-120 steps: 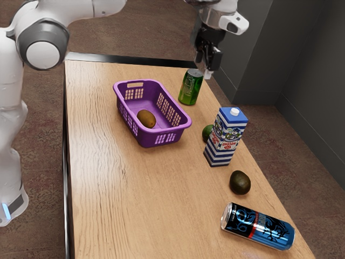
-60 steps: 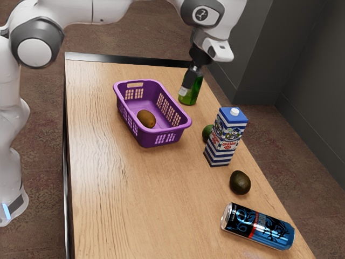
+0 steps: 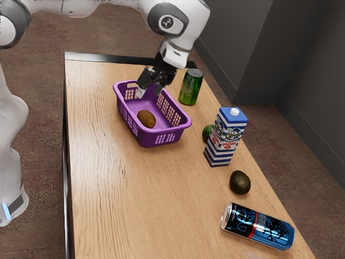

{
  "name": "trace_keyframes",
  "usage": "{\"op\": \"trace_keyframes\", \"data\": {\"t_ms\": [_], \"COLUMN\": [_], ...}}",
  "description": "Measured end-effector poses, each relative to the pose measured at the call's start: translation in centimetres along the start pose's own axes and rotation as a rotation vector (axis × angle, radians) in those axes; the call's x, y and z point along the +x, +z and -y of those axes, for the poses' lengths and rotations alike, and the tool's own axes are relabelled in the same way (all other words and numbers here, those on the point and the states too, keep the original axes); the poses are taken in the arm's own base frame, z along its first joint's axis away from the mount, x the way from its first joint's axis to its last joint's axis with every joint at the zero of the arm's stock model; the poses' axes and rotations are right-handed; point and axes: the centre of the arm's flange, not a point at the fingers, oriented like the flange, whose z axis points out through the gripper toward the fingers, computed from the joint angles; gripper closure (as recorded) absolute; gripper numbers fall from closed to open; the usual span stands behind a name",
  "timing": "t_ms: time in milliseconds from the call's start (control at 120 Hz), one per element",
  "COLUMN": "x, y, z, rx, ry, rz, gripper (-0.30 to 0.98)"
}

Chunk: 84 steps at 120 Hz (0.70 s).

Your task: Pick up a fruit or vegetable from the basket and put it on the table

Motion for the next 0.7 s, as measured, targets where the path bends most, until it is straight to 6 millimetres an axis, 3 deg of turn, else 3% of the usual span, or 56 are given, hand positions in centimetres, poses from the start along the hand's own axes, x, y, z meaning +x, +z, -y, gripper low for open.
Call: {"op": "trace_keyframes", "data": {"t_ms": [700], "x": [-1.3], "y": [5.3], "z": [3.3], "rx": [0.06], "ry": [0.268], "rz": [0.031], "gripper": [0.0]}}
